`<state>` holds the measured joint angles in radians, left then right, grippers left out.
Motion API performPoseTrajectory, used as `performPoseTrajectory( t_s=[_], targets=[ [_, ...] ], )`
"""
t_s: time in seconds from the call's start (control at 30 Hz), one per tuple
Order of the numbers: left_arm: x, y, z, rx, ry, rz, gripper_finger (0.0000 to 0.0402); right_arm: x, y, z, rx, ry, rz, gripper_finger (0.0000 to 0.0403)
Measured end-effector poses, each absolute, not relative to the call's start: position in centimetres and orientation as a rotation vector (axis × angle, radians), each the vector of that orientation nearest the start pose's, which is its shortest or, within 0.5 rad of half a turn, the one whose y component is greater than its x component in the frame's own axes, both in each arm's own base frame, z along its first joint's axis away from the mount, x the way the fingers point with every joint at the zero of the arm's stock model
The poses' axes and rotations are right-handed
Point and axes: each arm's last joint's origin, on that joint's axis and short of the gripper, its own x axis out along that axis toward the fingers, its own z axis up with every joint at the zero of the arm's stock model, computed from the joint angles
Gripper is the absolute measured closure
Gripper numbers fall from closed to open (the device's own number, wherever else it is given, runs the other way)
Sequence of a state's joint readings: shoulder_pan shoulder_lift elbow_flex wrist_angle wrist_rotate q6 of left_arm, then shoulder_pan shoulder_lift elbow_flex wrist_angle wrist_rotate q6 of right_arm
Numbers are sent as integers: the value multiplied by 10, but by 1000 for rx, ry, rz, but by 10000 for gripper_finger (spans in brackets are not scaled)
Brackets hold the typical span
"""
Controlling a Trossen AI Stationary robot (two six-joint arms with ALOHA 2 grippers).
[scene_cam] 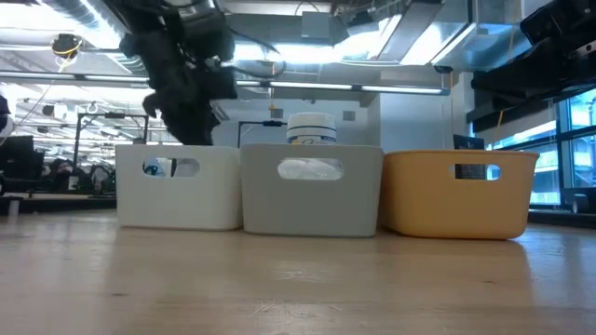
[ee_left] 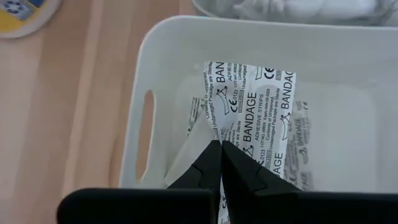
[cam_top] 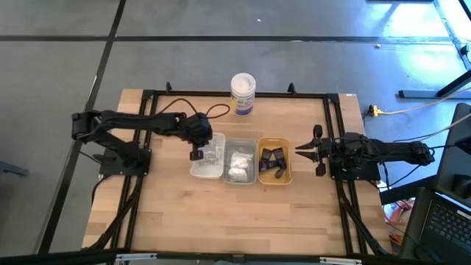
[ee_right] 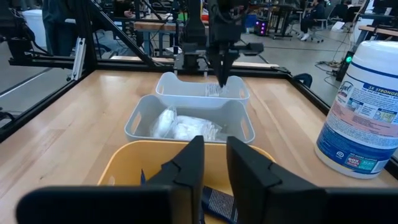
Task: Pick & Place Travel size toiletries
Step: Put the white band-aid into the white bin, then return to Home Position
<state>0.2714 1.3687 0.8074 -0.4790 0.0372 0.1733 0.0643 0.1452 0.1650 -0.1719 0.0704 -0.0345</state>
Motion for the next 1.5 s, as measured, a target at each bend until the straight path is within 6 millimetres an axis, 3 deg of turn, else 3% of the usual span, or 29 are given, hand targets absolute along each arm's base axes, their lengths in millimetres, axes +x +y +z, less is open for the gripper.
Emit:
performPoseTrajectory(
  t_s=[0.5,0.83,1.03,1.23,1.5],
  targets=[
    [262,79,160,-78,1138,101,396,98,4,192,-45,152,-3,314],
    [262,80,159,-80,1164,113,319,98,4,192,-45,152,-3,306],
    [267,80,188,-143,1152,108,287,98,4,192,-45,152,-3,300],
    [265,73,235,-193,942,114,284,98,4,192,-45,152,-3,293],
    [246,50,294,-255,621,107,287,98,4,192,-45,152,-3,281]
  ],
)
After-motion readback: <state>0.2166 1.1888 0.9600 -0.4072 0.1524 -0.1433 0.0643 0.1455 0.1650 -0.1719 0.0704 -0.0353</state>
